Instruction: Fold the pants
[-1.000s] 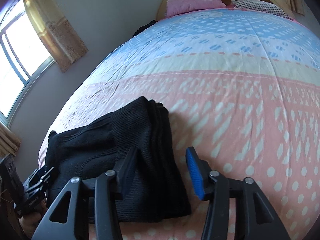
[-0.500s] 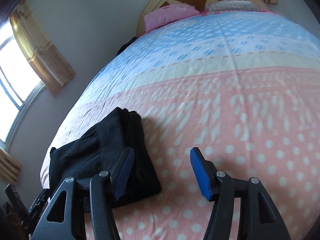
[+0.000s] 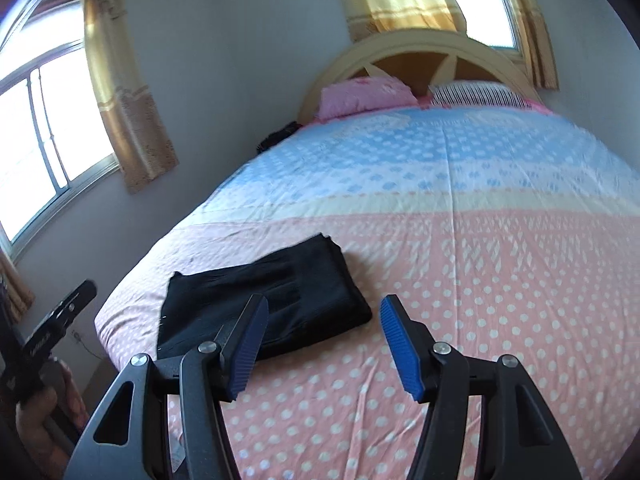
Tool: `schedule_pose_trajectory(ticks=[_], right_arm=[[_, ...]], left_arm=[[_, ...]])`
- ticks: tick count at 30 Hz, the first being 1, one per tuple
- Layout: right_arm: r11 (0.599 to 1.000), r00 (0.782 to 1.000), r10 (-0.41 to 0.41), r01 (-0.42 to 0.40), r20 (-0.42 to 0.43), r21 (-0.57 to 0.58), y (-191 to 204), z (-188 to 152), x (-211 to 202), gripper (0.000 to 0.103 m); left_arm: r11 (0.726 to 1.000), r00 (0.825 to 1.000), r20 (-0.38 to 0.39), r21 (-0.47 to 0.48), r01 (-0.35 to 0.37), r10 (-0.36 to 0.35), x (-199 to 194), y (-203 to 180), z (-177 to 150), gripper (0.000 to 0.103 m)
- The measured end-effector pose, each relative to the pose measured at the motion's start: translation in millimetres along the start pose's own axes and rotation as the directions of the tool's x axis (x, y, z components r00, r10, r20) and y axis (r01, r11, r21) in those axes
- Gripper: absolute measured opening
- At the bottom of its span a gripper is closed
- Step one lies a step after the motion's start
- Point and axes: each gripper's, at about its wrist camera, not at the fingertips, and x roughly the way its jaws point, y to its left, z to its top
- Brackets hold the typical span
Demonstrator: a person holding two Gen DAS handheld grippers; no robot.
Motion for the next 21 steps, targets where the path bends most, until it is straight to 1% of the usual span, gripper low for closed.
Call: schedule_pose_trajectory(ticks=[3, 5, 8, 10, 14, 21], right_arm=[[0.999, 0.999, 0.004, -0.002, 0.034, -0.043, 16.6, 0.3, -20.7, 0.062], [0.998, 0.999, 0.004, 0.000, 0.049, -0.063, 22.0, -1.4, -31.0, 0.067], [0.996, 0.997, -0.011, 0.018, 0.078, -0.089, 28.8, -6.3, -48.9, 0.068], [0.996, 0.997, 0.000, 0.007, 0.081, -0.094, 29.8, -10.6, -57.7, 0.068], [0.994, 0.996, -0.008, 0.017, 0.086, -0.107, 28.9, -15.1, -62.5, 0.068], [0.994, 0.995, -0.017, 0.027, 0.095, -0.103, 25.5, -17.9, -67.1, 0.068]], left_arm=[[1.000, 0.999, 0.034, 0.014, 0.024, -0.024, -14.1, -7.9, 9.8, 0.101], [0.999, 0.998, 0.058, 0.021, 0.033, -0.034, -21.9, -10.4, 14.7, 0.103], [0.999, 0.996, 0.079, 0.026, 0.037, -0.039, -29.5, -13.4, 19.3, 0.103], [0.999, 0.995, 0.091, 0.023, 0.041, -0.043, -33.5, -16.1, 20.1, 0.103], [0.998, 0.993, 0.103, 0.031, 0.052, -0.055, -38.1, -21.4, 19.5, 0.103], [0.997, 0.993, 0.102, 0.058, 0.056, -0.061, -40.9, -32.5, 14.7, 0.103]])
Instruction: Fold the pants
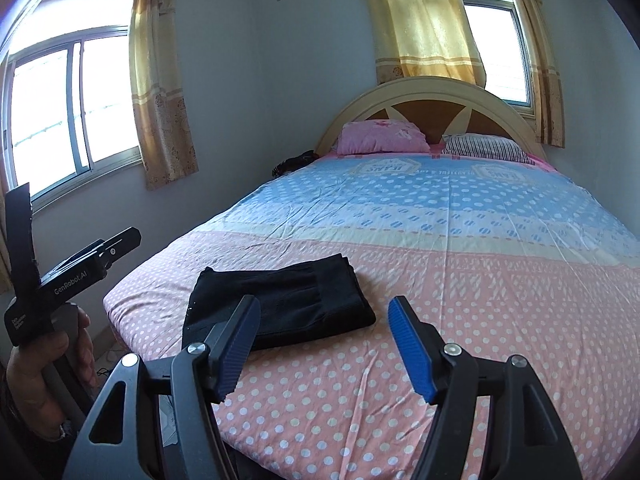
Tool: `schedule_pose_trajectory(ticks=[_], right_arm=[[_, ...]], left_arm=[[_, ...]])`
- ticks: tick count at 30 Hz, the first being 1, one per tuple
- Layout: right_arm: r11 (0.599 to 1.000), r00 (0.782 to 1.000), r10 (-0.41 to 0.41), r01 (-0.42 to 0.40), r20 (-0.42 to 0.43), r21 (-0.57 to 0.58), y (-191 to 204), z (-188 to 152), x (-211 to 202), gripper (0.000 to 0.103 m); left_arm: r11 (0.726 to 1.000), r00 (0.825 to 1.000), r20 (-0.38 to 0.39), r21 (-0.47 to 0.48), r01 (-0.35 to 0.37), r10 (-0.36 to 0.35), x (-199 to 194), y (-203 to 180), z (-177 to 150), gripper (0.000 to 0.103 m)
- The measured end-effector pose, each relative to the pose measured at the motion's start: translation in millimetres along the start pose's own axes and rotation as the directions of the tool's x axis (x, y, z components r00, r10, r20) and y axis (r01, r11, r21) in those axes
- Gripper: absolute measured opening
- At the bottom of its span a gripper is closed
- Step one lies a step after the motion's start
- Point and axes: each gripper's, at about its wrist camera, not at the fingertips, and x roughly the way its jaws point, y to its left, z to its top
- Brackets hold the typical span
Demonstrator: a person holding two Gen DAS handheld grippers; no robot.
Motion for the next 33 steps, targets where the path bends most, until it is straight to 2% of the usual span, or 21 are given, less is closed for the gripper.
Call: schedule_pose_trajectory(ticks=[26, 33], right_arm=[[1.000, 1.000, 0.010, -0.010, 0.012, 0.008, 2.1, -5.0, -5.5, 0.068], [1.000, 1.000, -0.002, 0.002, 0.013, 0.000, 3.5, -7.0, -7.3, 0.068]], left_arm=[[1.000, 1.000, -0.016, 0.014, -0.010, 0.010, 3.1, -4.0, -2.2, 0.103], [1.000, 1.000, 0.022, 0.020, -0.019, 0.018, -3.8, -7.4, 1.6, 0.103]])
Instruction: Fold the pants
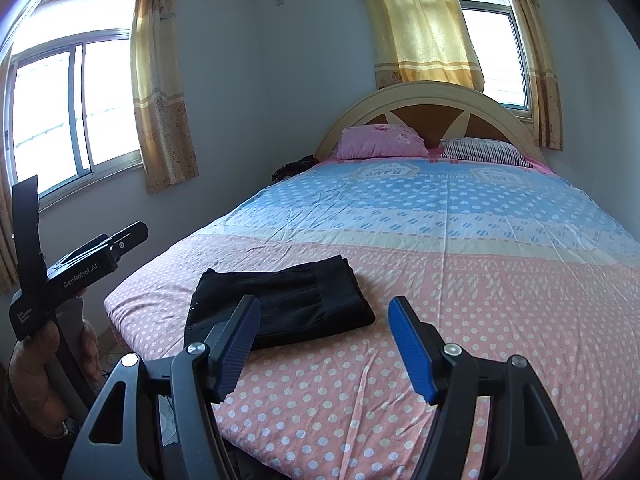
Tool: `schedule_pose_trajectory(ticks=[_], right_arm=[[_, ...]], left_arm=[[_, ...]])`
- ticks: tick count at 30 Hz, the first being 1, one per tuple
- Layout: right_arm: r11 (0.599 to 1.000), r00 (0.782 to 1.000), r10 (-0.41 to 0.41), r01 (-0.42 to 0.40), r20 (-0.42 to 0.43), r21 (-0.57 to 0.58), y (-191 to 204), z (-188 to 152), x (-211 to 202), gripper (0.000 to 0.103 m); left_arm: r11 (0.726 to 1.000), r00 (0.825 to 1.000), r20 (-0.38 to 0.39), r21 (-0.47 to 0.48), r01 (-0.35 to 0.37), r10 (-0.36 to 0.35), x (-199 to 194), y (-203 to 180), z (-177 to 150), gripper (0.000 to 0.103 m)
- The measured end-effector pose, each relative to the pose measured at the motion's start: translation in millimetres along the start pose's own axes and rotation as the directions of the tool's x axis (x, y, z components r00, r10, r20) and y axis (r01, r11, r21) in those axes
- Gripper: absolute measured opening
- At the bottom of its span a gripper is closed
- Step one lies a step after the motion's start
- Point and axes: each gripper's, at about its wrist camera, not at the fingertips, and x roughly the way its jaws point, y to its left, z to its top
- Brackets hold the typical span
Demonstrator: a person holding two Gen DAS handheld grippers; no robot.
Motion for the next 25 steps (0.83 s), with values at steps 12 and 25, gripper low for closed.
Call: schedule_pose_trajectory(ticks=[12, 25], right_arm=[[1.000, 1.000, -0.008, 0.007, -0.018, -0.027, 4.6, -5.9, 2.3, 0.068], [0.999, 0.999, -0.014, 0.012, -0.040, -0.036, 3.3, -10.6, 6.4, 0.068]], left_arm=[[0.999, 1.000, -0.008, 0.043, -0.020, 0.020, 4.7, -7.2, -1.4, 0.103], [0.998, 0.999, -0.031, 0.061, -0.027, 0.029, 11.0, -8.2, -8.6, 0.103]])
